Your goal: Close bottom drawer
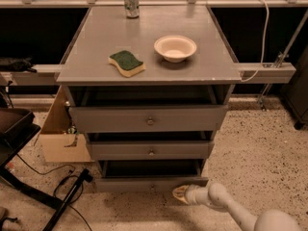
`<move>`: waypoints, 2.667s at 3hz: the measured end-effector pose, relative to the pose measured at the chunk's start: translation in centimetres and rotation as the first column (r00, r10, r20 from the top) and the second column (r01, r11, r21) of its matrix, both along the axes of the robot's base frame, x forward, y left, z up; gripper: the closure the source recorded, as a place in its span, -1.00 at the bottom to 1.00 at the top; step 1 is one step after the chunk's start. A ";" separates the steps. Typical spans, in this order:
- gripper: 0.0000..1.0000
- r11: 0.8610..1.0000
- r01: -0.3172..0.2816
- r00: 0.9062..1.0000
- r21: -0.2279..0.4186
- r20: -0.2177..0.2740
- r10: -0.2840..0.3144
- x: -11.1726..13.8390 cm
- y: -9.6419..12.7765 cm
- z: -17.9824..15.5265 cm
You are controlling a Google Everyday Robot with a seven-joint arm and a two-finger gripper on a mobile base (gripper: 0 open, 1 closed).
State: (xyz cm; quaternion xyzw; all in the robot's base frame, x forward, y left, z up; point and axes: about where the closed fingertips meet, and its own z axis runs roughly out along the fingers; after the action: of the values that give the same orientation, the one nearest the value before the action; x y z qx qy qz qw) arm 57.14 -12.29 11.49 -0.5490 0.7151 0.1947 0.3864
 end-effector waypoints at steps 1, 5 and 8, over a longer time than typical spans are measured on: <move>1.00 1.000 0.024 0.999 -0.020 0.043 -0.023 3.6 -2.2 1.3; -1.00 0.999 0.024 0.999 -0.021 0.044 -0.023 3.4 -2.2 1.3; -0.20 0.999 0.002 0.999 -0.032 0.046 -0.001 3.2 -1.6 1.4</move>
Offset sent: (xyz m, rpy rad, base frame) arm 0.0333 -0.0207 0.0117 -0.0193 -0.0400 -0.0217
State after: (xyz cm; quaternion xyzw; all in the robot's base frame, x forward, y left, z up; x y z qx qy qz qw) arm 60.32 -13.87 12.92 -0.5589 0.7095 0.1700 0.3941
